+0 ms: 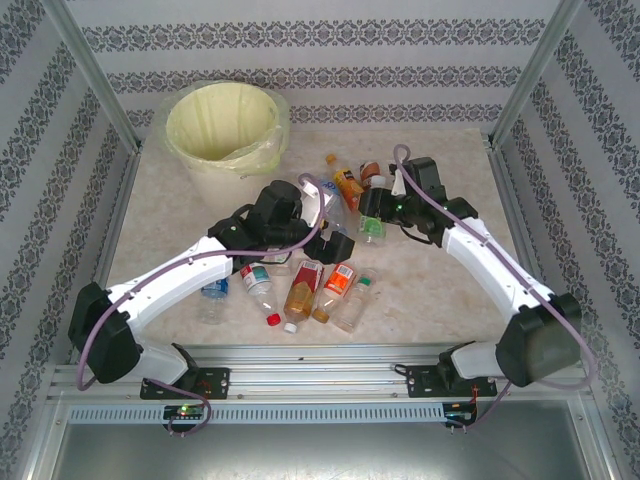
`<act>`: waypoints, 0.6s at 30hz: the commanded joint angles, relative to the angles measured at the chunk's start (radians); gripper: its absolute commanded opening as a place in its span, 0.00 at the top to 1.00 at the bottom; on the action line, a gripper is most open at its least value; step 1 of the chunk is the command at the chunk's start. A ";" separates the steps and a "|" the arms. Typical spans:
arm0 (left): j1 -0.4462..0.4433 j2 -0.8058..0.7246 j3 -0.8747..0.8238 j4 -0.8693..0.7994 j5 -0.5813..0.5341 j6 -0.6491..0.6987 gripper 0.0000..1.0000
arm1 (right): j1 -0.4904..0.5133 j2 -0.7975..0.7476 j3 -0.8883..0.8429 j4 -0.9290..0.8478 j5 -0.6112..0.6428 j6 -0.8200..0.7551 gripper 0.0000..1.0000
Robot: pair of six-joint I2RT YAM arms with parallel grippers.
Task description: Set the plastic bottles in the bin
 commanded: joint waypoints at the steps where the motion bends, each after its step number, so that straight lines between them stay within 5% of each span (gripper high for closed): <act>1: -0.010 0.013 0.034 0.004 0.042 -0.052 0.00 | 0.023 -0.066 -0.032 0.086 -0.068 0.104 0.41; 15: 0.013 0.064 0.040 0.022 0.101 -0.113 0.00 | 0.131 -0.137 -0.123 0.258 -0.116 0.252 0.41; 18: 0.013 0.071 0.041 0.021 0.109 -0.119 0.10 | 0.137 -0.137 -0.124 0.258 -0.114 0.249 0.41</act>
